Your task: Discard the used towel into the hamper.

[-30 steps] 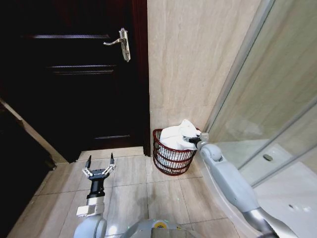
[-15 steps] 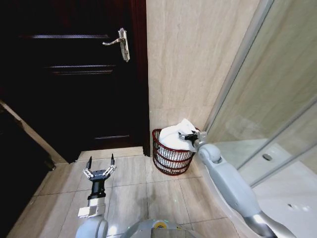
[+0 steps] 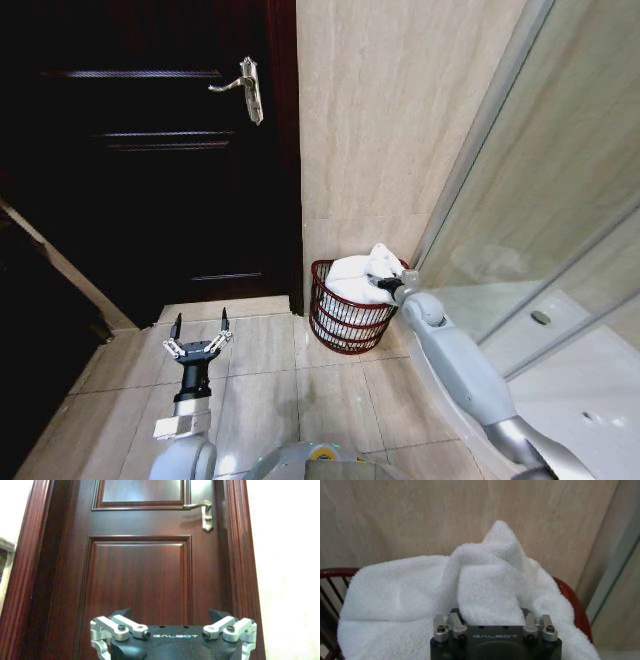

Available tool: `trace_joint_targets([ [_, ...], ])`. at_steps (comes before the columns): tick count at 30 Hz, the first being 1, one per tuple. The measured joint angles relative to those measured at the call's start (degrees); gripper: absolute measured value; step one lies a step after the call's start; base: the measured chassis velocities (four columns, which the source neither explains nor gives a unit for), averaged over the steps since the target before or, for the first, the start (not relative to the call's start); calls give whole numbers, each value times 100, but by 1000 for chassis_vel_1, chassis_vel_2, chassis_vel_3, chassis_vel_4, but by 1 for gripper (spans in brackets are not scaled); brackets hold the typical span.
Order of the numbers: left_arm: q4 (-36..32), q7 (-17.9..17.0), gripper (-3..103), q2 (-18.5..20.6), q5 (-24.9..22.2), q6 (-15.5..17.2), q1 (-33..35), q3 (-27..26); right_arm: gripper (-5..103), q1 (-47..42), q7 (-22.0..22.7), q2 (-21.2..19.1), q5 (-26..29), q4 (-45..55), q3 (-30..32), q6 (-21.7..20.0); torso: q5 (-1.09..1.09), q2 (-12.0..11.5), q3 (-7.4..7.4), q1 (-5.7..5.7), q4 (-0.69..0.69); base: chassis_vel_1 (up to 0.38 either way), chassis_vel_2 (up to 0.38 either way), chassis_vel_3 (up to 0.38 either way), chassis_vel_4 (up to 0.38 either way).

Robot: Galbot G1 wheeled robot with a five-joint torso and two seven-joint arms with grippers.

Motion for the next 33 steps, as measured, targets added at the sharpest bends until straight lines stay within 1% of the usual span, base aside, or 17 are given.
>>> trace_joint_targets([
  [2, -6, 0, 100, 18, -2, -5, 4, -8, 61, -34, 28, -57, 13, 165, 15, 23, 0, 0, 0, 0, 0, 0, 0, 0, 0],
  [5, -6, 0, 100, 14, -2, -13, 7, -9, 64, -92, 28, -91, -11, 312, 16, 63, 0, 0, 0, 0, 0, 0, 0, 0, 0],
  [6, 1, 0, 100, 7, -1, -22, 7, -6, 60, -133, 28, -101, -26, 407, 14, 105, 0, 0, 0, 0, 0, 0, 0, 0, 0],
  [8, 10, 0, 100, -1, 1, -26, 7, -3, 60, -164, 31, -104, -36, 476, 9, 127, -1, 0, 0, 0, -1, 0, 0, 0, 0],
  [10, 29, 1, 100, -2, 5, -39, 5, 0, 52, -224, 36, -103, -39, 596, -9, 135, -1, 0, 0, 0, -2, 0, 0, 0, 0],
  [11, 29, 1, 100, -2, 5, -39, 5, 0, 52, -224, 36, -103, -39, 596, -9, 135, -1, 0, 0, 0, -2, 0, 0, 0, 0],
  [14, 30, 2, 100, 24, -9, -47, 12, -19, 40, -235, 54, -59, -41, 598, -29, 140, -1, 0, 0, 0, -1, 0, 0, 0, 0],
  [15, 30, 2, 100, 24, -9, -47, 12, -19, 40, -235, 54, -59, -41, 598, -29, 140, -1, 0, 0, 0, -1, 0, 0, 0, 0],
  [18, 27, 2, 100, 44, -36, -59, 23, -50, 28, -235, 54, -28, -37, 567, -44, 197, -1, 0, 0, 0, -1, 0, 0, 0, 0],
  [19, 27, 2, 100, 44, -36, -59, 23, -50, 28, -235, 54, -28, -37, 567, -44, 197, -1, 0, 0, 0, -1, 0, 0, 0, 0],
  [20, 27, 2, 100, 45, -41, -65, 28, -53, 28, -237, 56, -23, -33, 571, -46, 236, -1, 0, 0, 0, -1, 0, 0, 0, 0],
  [21, 28, 2, 100, 44, -47, -73, 36, -55, 21, -252, 72, -19, -31, 613, -50, 317, -1, 0, 0, 0, -1, 0, 0, 0, 0],
  [23, 34, 2, 100, 42, -49, -84, 38, -55, 21, -264, 83, -20, -30, 659, -50, 376, 0, 0, 0, 0, -2, 0, 0, 0, 0],
  [26, 61, 2, 100, 38, -53, -112, 39, -56, 12, -340, 178, -59, -47, 1031, -17, 687, 0, 0, 0, 0, -1, 0, 0, 0, 0],
  [27, 61, 2, 100, 38, -53, -112, 39, -56, 12, -340, 178, -59, -47, 1031, -17, 687, 0, 0, 0, 0, -1, 0, 0, 0, 0],
  [29, 69, 2, 100, 36, -64, -121, 43, -69, 9, -405, 287, -101, -68, 1357, 63, 767, -1, 0, 0, 0, 0, 0, 0, 0, 0],
  [33, 84, 8, 100, 42, -102, -138, 48, -116, 9, -491, 480, -212, -74, 1888, 202, 778, -1, 0, 0, 0, -1, 0, 0, 0, 0],
])
